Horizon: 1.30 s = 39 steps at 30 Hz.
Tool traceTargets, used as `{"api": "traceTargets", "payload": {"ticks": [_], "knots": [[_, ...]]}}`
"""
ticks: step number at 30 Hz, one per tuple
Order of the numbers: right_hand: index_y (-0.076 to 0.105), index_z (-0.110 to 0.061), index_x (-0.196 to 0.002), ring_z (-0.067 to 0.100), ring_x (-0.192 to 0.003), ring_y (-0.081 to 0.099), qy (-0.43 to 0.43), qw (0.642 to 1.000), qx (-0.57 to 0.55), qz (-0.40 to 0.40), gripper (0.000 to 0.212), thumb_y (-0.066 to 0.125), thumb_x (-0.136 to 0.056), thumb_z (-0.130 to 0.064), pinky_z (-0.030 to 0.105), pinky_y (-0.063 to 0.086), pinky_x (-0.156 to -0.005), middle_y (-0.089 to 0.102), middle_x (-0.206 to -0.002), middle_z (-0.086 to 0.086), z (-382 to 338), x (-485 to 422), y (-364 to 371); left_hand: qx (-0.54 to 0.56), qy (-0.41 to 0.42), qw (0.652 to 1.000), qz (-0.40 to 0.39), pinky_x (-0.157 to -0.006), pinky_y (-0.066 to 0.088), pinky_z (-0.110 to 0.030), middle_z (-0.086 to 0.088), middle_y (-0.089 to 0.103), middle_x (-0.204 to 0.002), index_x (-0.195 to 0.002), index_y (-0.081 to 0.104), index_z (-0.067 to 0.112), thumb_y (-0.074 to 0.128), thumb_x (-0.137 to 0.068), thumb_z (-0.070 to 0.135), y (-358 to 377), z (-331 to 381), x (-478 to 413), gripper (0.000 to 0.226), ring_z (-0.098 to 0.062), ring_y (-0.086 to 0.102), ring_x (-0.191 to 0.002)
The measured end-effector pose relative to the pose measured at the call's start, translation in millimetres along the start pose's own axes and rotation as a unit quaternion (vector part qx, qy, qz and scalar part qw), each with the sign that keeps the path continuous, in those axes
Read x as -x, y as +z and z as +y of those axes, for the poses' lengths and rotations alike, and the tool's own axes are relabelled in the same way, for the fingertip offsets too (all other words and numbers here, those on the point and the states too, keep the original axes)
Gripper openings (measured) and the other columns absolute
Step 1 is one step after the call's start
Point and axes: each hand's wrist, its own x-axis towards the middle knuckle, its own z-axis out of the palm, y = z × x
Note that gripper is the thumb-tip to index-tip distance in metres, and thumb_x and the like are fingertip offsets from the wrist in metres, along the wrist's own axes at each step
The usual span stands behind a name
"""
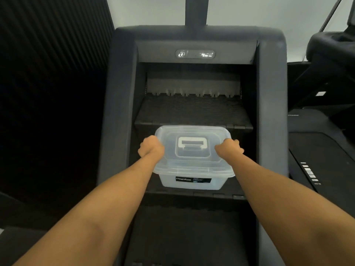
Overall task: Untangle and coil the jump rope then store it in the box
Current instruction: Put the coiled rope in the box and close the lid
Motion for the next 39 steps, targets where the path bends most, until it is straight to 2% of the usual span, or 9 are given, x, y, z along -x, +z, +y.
{"api": "traceTargets", "payload": {"ticks": [6, 9, 13, 19, 24, 27, 30, 32, 39], "knots": [[0.049, -0.008, -0.138, 0.039, -0.122, 0.047, -0.004, 1.0, 0.014, -0.003, 0.043, 0.05, -0.1, -0.028, 0.05, 0.048, -0.101, 0.032, -0.151, 0.013, 4, -3, 10, 0.013, -0.002, 1.0, 0.007, -0.1, 0.051, -0.048, -0.016, 0.052, -0.141, -0.138, 0.054, 0.006, 0.058, -0.099, 0.01, 14, 2, 4, 0.04, -0.035, 0.05, -0.128], [0.039, -0.015, -0.145, 0.044, -0.142, 0.028, -0.019, 0.999, 0.042, 0.017, 0.046, 0.043, -0.101, -0.025, 0.056, 0.034, -0.113, 0.025, -0.158, 0.014, 4, -1, 23, 0.062, -0.029, 0.998, -0.007, -0.103, 0.046, -0.053, -0.019, 0.04, -0.151, -0.149, 0.039, 0.012, 0.053, -0.105, 0.021, 23, 0, 1, 0.047, -0.038, 0.042, -0.135], [0.011, -0.021, -0.161, 0.044, -0.155, -0.006, -0.046, 0.994, 0.09, 0.046, 0.059, 0.022, -0.105, -0.039, 0.059, 0.008, -0.124, -0.006, -0.17, 0.014, 11, 4, 41, 0.15, -0.025, 0.988, 0.004, -0.087, 0.05, -0.051, -0.019, 0.045, -0.141, -0.138, 0.038, 0.012, 0.039, -0.11, 0.034, 40, -6, -3, 0.036, -0.038, 0.052, -0.121], [-0.017, -0.033, -0.16, 0.036, -0.154, -0.019, -0.212, 0.956, 0.172, 0.109, 0.063, 0.01, -0.106, -0.051, 0.054, -0.007, -0.125, -0.02, -0.169, 0.005, 25, -2, 54, 0.175, 0.013, 0.984, 0.02, -0.083, 0.054, -0.048, -0.012, 0.056, -0.131, -0.135, 0.038, 0.015, 0.034, -0.111, 0.041, 45, -14, 2, 0.035, -0.032, 0.062, -0.1], [-0.007, -0.038, -0.161, 0.03, -0.155, -0.019, -0.285, 0.938, 0.191, 0.044, 0.059, 0.013, -0.108, -0.051, 0.046, -0.006, -0.127, -0.015, -0.17, 0.001, 24, -17, 53, 0.196, -0.047, 0.979, -0.016, -0.103, 0.049, -0.052, -0.019, 0.055, -0.145, -0.157, 0.032, 0.012, 0.021, -0.108, 0.056, 41, -14, -3, 0.067, -0.039, 0.057, -0.128], [-0.006, -0.039, -0.162, 0.03, -0.155, -0.019, -0.281, 0.939, 0.195, 0.042, 0.058, 0.014, -0.108, -0.05, 0.044, -0.006, -0.125, -0.016, -0.17, 0.0, 24, -19, 53, 0.229, -0.081, 0.968, -0.063, -0.103, 0.05, -0.054, -0.014, 0.059, -0.138, -0.151, 0.042, 0.017, 0.022, -0.1, 0.069, 40, -20, -11, 0.076, -0.035, 0.06, -0.119], [-0.003, -0.039, -0.162, 0.029, -0.155, -0.019, -0.283, 0.941, 0.18, 0.04, 0.057, 0.016, -0.109, -0.047, 0.044, -0.005, -0.126, -0.015, -0.17, 0.0, 24, -17, 52, 0.366, -0.16, 0.905, -0.147, -0.097, 0.056, -0.056, -0.011, 0.059, -0.139, -0.157, 0.034, 0.023, 0.042, -0.081, 0.084, 38, -29, -18, 0.098, -0.036, 0.064, -0.115], [0.001, -0.039, -0.162, 0.028, -0.156, -0.017, -0.285, 0.943, 0.167, 0.041, 0.056, 0.018, -0.109, -0.046, 0.044, -0.004, -0.126, -0.013, -0.171, -0.001, 25, -16, 51, 0.401, -0.197, 0.874, -0.192, -0.089, 0.061, -0.054, -0.011, 0.067, -0.125, -0.148, 0.048, 0.019, 0.048, -0.067, 0.092, 36, -31, -18, 0.109, -0.036, 0.07, -0.104], [0.008, -0.039, -0.162, 0.026, -0.157, -0.013, -0.281, 0.948, 0.139, 0.049, 0.056, 0.022, -0.108, -0.046, 0.044, -0.001, -0.128, -0.008, -0.171, -0.003, 25, -14, 51, 0.379, -0.168, 0.908, -0.06, -0.088, 0.059, -0.048, -0.005, 0.064, -0.111, -0.13, 0.054, 0.011, 0.074, -0.074, 0.074, 47, -30, -17, 0.086, -0.028, 0.066, -0.093]]}}
